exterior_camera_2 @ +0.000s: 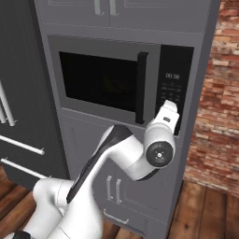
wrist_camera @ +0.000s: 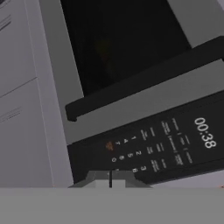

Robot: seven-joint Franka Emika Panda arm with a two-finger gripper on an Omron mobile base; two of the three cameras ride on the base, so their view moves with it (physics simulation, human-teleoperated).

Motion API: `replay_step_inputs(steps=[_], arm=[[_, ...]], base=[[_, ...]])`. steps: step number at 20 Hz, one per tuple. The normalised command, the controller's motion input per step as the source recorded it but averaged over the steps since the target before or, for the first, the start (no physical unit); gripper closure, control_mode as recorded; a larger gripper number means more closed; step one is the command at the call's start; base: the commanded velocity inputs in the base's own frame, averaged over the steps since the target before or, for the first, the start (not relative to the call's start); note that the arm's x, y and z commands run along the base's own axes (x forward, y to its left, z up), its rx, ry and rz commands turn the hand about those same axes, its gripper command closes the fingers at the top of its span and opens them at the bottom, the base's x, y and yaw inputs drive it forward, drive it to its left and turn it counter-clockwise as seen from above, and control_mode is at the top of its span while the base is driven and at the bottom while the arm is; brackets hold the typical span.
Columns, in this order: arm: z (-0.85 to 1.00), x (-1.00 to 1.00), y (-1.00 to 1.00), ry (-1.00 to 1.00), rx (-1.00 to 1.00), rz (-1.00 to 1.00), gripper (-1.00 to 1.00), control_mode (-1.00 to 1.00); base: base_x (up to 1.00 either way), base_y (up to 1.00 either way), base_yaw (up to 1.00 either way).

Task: Place the bowl containing the hot dog and corn in the microwave. Close the microwave door and press the start button to microwave the meal.

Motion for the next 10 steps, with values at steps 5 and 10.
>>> replay_step_inputs(steps=[5,10], arm=[[-0.13,0.37,-0.03,0.00,0.00,0.00,1.00,-1.00],[-0.11,0.38,-0.20,0.00,0.01,0.00,1.00,-1.00]], base=[[0.00,0.00,0.00],[0.00,0.00,0.00]])
